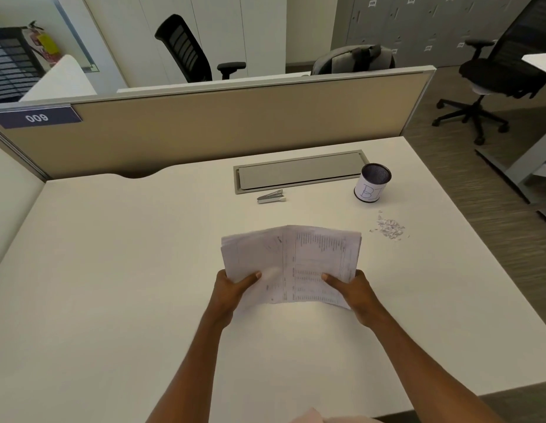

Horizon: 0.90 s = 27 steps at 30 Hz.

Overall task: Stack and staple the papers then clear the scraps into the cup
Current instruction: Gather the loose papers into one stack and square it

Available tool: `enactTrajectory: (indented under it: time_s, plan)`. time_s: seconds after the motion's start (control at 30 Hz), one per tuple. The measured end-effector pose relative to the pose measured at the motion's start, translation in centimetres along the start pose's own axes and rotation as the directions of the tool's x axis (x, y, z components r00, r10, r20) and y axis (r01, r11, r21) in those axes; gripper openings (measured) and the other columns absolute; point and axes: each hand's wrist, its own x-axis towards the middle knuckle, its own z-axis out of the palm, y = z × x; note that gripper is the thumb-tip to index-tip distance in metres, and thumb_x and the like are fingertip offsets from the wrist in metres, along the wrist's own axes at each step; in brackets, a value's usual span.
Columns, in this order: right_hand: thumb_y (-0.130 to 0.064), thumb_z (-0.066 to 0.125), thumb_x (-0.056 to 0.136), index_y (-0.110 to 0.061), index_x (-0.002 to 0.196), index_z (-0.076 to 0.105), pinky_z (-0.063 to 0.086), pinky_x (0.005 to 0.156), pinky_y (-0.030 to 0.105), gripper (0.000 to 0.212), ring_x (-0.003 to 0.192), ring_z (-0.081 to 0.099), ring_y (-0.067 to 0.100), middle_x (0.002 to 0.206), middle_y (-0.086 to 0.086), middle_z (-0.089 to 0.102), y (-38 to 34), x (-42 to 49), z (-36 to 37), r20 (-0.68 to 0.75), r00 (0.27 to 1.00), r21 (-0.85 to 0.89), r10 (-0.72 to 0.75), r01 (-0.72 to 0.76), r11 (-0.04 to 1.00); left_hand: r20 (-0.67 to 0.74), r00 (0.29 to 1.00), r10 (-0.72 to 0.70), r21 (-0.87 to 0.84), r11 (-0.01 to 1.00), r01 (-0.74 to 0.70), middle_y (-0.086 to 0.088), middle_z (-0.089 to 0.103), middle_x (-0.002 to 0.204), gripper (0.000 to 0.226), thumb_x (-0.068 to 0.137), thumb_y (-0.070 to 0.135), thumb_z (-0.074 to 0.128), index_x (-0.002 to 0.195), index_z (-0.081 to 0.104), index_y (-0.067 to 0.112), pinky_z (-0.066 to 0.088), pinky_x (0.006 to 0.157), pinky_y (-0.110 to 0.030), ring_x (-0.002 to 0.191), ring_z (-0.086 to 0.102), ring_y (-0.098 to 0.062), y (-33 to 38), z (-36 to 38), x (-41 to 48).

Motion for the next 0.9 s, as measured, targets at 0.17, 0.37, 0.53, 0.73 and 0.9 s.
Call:
enactTrajectory:
  time_s: [0.17, 0.37, 0.53, 0.73, 0.9]
  plan:
    - [-0.021, 0.082, 0.086, -0.014, 0.124, 0.072, 0.064, 0.077, 0.029, 0.04, 0.096, 0.079, 0.017, 0.108, -0.003, 0.081, -3.2, 0.2, -1.2, 0.069, 0.997, -0.13, -0.024, 0.033, 0.991, 0.068, 0.997, -0.026, 0.019, 1.0, 0.025, -0.011, 0.082, 0.115, 0.042, 0.08, 0.023, 0.091, 0.117, 0.076, 0.009, 0.065, 0.089, -0.05, 0.106, 0.079, -0.034, 1.3, -1.4, 0.7]
    - [-0.021, 0.084, 0.084, -0.015, 0.12, 0.073, 0.064, 0.077, 0.032, 0.038, 0.091, 0.08, 0.019, 0.105, 0.002, 0.082, -6.6, -0.2, -1.3, 0.165, 0.981, -0.289, 0.098, -0.047, 0.956, -0.193, 0.933, 0.304, 0.479, 0.859, -0.18, -0.001, 0.053, 0.161, 0.09, 0.087, 0.044, 0.085, 0.161, 0.038, 0.026, 0.045, 0.119, -0.046, 0.147, 0.051, -0.024, 5.3, -1.7, 1.0]
    - [-0.024, 0.084, 0.085, -0.018, 0.12, 0.073, 0.062, 0.07, 0.029, 0.037, 0.086, 0.08, 0.019, 0.104, 0.0, 0.081, -8.3, -1.3, 0.4, 0.273, 0.947, -0.457, 0.169, -0.027, 0.889, 0.325, 0.897, 0.299, 0.641, 0.628, -0.441, 0.008, 0.057, 0.156, 0.082, 0.088, 0.058, 0.077, 0.158, 0.047, 0.028, 0.042, 0.117, -0.038, 0.142, 0.054, -0.014, 11.8, 1.3, 0.1]
    - [-0.03, 0.084, 0.085, -0.019, 0.113, 0.074, 0.066, 0.082, 0.039, 0.032, 0.087, 0.079, 0.021, 0.104, 0.0, 0.08, -11.0, -2.2, 1.9, 0.336, 0.937, -0.528, 0.094, 0.105, 0.843, 0.496, 0.866, 0.06, 0.564, 0.737, -0.374, -0.002, 0.083, 0.1, 0.027, 0.1, 0.04, 0.071, 0.103, 0.08, 0.014, 0.063, 0.072, -0.034, 0.083, 0.08, -0.029, 13.1, 1.5, 0.9]
    - [-0.043, 0.08, 0.084, -0.016, 0.137, 0.064, 0.058, 0.096, 0.039, 0.061, 0.119, 0.067, 0.029, 0.135, 0.012, 0.068, -11.4, -2.1, -1.7, 0.539, 0.842, 0.019, -0.014, 0.004, 1.0, 0.393, 0.91, 0.134, 0.262, 0.932, -0.25, -0.018, 0.082, 0.099, 0.037, 0.098, 0.033, 0.073, 0.099, 0.079, -0.003, 0.063, 0.084, -0.059, 0.085, 0.08, -0.039, 11.4, -0.4, 0.9]
